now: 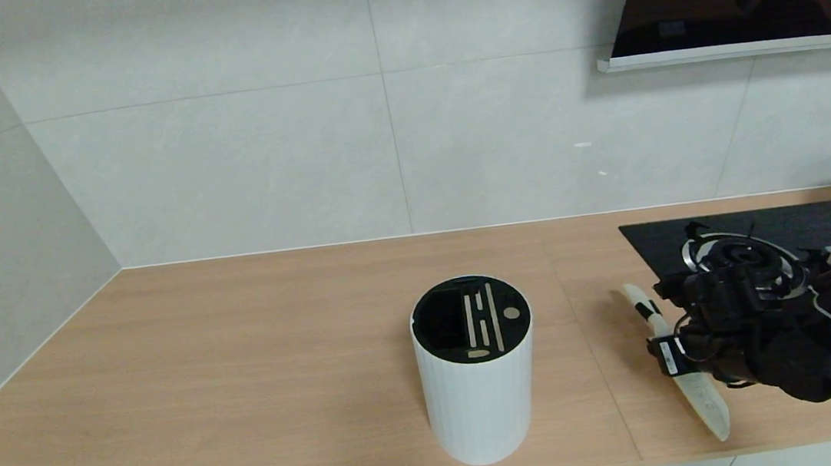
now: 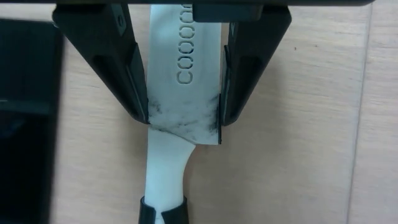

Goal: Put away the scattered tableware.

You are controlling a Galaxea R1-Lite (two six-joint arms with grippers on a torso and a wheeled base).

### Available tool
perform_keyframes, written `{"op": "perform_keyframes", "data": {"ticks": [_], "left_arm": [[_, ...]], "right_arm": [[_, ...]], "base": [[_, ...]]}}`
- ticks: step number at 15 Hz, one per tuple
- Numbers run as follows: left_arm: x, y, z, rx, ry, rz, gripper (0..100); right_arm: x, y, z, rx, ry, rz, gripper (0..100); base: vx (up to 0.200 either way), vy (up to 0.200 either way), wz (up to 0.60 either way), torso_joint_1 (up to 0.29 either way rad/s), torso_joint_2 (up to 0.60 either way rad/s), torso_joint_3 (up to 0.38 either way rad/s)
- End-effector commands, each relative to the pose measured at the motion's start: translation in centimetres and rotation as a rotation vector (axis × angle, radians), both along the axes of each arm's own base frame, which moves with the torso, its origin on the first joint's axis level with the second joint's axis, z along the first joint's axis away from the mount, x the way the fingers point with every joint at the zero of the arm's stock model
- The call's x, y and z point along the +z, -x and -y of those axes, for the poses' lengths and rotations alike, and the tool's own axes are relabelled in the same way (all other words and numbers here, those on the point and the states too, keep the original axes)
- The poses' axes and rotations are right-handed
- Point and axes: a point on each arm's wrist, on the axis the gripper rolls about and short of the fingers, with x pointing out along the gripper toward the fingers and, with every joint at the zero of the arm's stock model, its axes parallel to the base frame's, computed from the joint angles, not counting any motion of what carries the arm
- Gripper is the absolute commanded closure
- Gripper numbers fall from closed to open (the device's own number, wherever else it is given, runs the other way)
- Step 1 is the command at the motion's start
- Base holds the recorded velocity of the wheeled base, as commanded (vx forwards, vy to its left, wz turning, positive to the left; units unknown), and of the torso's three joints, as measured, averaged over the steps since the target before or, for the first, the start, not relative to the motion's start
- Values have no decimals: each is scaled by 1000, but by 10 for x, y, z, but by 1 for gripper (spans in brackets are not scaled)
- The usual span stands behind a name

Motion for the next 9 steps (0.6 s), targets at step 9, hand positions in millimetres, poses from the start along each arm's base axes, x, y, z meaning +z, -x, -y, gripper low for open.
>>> {"op": "perform_keyframes", "data": {"ticks": [9], "left_arm": [[30, 11, 4, -165, -7, 39, 0]], "right_arm": [[127, 69, -26, 75, -99, 367, 100]], "base": [[0, 0, 0, 0, 0, 0]]}}
